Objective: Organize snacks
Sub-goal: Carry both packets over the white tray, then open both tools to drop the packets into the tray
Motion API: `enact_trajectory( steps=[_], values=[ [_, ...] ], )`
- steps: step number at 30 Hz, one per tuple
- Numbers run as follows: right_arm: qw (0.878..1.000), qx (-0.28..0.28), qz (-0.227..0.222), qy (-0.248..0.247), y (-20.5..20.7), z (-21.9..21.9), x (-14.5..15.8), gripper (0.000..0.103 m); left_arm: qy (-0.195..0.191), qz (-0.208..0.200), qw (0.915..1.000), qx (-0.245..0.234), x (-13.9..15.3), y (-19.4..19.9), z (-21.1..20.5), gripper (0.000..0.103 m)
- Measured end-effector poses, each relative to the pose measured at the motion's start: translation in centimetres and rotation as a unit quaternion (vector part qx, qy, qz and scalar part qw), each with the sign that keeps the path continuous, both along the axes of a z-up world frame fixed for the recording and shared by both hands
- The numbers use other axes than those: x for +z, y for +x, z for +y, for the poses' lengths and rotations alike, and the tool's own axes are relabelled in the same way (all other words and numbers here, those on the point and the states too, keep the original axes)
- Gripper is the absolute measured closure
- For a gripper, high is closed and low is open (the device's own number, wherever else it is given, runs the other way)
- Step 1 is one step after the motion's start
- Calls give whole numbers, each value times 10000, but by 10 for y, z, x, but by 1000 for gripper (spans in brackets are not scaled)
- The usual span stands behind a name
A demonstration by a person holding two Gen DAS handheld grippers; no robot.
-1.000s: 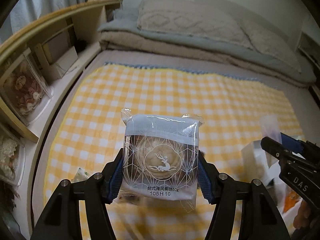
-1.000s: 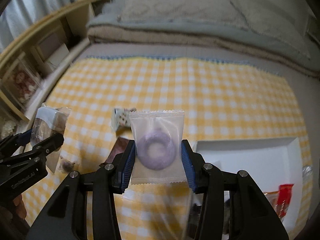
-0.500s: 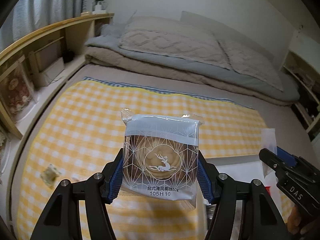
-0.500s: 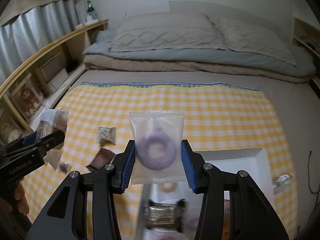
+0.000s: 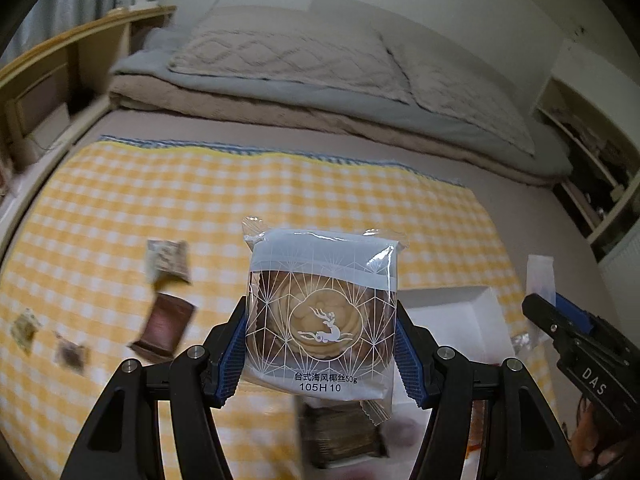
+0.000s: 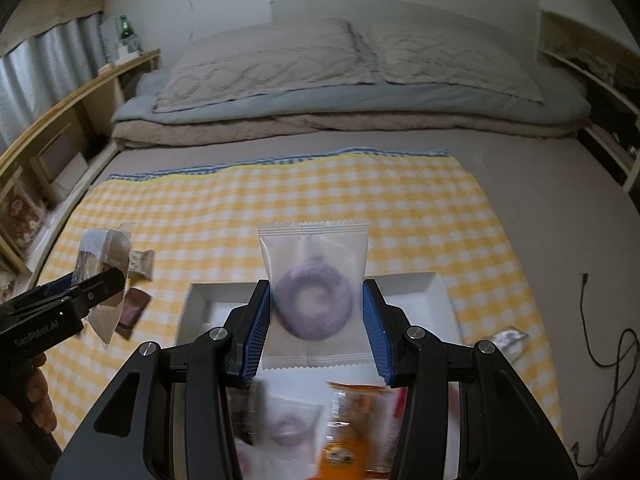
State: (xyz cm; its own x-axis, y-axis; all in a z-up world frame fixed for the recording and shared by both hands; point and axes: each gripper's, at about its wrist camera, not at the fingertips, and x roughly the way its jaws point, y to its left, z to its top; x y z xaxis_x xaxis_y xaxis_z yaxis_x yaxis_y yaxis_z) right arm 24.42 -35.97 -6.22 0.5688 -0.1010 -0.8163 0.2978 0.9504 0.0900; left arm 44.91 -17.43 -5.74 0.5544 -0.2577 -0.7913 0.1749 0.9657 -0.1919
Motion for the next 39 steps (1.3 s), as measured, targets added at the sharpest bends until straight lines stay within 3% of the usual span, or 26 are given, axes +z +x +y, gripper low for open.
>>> enact_trajectory(
  steps=[8, 18, 29, 30, 31, 32, 33, 34, 36, 39],
  values=[
    [9992, -282, 290, -65, -13, -46, -25, 57, -334, 614, 9972, -274, -42, 20, -39, 40],
    [9958, -540, 728, -127, -20, -86, -62, 57, -799, 1275, 9882, -279, -101, 58, -56, 40],
    [9946, -341, 966, -144, -4, -85, -85, 57, -790, 1372, 9871, -228, -126, 71, -64, 38],
    [9946, -313, 976, -147, -2, -85, -87, 57, -797, 1361, 9871, -255, -127, 71, -64, 35],
    [9946, -278, 984, -150, -1, -84, -89, 57, -784, 1353, 9873, -276, -129, 71, -65, 26],
    [9946, -240, 995, -157, 0, -83, -91, 56, -751, 1322, 9880, -276, -129, 71, -66, 15],
    [9948, -207, 989, -137, 1, -82, -93, 52, -703, 1276, 9889, -293, -130, 71, -68, 11],
    [9947, -222, 993, -140, 1, -82, -94, 51, -649, 1240, 9896, -336, -132, 71, -72, 10],
    [9940, -270, 1051, -129, 3, -84, -97, 35, -466, 1210, 9905, -461, -131, 69, -75, 9],
    [9931, -352, 1114, -137, 3, -86, -100, 28, -206, 1136, 9918, -552, -131, 67, -79, 8]
  ],
)
